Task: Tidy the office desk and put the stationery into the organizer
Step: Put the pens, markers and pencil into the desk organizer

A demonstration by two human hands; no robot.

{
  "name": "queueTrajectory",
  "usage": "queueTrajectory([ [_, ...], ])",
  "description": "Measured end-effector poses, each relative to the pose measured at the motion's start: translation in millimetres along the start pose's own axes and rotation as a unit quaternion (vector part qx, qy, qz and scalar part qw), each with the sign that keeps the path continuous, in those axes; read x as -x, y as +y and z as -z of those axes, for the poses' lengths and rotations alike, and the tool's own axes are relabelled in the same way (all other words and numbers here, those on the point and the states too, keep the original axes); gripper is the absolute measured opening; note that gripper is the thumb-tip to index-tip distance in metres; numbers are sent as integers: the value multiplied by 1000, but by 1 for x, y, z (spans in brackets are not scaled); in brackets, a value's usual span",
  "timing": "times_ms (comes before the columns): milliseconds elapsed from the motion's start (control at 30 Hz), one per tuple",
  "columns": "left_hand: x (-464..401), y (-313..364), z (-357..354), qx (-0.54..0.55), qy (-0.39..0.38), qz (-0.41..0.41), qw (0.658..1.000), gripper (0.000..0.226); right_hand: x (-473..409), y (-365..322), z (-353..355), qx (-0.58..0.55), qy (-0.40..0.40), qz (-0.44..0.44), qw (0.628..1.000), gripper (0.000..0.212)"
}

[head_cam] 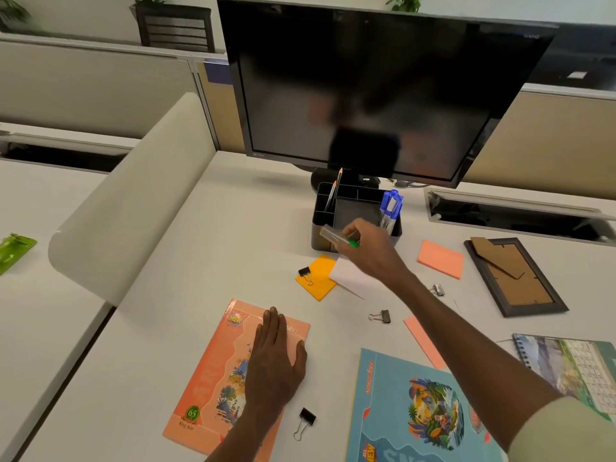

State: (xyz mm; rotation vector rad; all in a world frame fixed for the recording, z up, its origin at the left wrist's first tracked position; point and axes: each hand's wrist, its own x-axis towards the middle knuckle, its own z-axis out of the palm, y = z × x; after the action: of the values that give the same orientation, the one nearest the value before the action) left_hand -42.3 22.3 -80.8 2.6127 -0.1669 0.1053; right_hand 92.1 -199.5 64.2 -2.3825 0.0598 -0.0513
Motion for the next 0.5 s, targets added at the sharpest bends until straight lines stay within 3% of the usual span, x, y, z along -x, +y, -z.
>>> queueTrajectory([
  [233, 0, 2, 3, 6, -5, 2, 1000, 71, -48, -20, 9, 69, 47, 1, 997, 25],
  [500, 0, 3, 4, 9, -10, 3, 1000, 71, -79, -31, 2, 147, 11, 7, 989, 32],
])
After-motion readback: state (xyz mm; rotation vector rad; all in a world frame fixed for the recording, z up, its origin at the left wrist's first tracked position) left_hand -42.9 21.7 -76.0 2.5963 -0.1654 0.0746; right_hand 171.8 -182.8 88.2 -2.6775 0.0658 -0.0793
